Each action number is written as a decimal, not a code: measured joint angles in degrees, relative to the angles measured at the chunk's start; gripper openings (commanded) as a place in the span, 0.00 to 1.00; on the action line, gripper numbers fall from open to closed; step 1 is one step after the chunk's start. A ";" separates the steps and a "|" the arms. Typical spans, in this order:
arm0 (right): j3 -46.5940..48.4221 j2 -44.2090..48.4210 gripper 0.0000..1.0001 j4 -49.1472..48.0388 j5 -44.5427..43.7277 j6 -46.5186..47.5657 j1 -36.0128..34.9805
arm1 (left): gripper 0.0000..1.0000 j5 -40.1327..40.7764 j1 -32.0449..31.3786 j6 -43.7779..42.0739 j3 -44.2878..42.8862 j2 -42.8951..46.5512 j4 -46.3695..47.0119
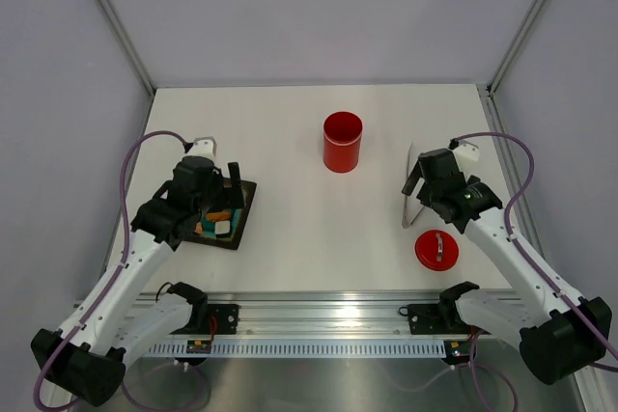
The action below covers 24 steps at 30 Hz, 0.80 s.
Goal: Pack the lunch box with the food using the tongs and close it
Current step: Pick up the clamp at the center of the board.
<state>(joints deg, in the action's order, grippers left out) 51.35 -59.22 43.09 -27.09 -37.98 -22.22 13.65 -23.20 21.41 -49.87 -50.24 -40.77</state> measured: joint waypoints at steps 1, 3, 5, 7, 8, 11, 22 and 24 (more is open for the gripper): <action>-0.02 -0.07 0.99 0.00 0.00 -0.02 0.00 | 0.99 -0.04 0.00 0.00 0.00 -0.02 0.00; -0.28 0.02 0.99 -0.24 0.02 -0.02 0.00 | 0.99 -0.15 0.00 0.02 0.00 -0.02 0.02; -0.66 0.20 0.99 -0.48 0.20 0.02 0.00 | 0.99 -0.15 0.00 0.00 0.02 -0.02 0.04; -1.25 0.57 0.99 -0.98 0.42 0.28 0.00 | 0.99 -0.13 0.00 0.00 0.07 -0.02 0.15; -1.53 0.79 1.00 -1.31 0.59 0.48 0.00 | 0.99 -0.13 0.00 0.00 0.09 -0.11 0.15; -2.14 1.31 0.99 -1.79 0.98 0.92 0.00 | 0.99 -0.11 0.00 0.04 0.09 -0.46 0.15; -6.05 2.93 0.99 -3.08 0.02 0.42 1.70 | 0.99 -1.62 0.00 1.36 0.39 -3.17 0.11; -6.60 1.29 0.97 -3.91 2.21 0.39 5.97 | 0.99 -2.14 0.00 1.38 0.39 -3.89 0.07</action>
<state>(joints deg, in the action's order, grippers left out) 44.75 -57.93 39.18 -24.88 -37.58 -16.25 11.51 -23.20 22.79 -49.47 -54.13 -40.71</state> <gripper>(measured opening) 0.993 0.988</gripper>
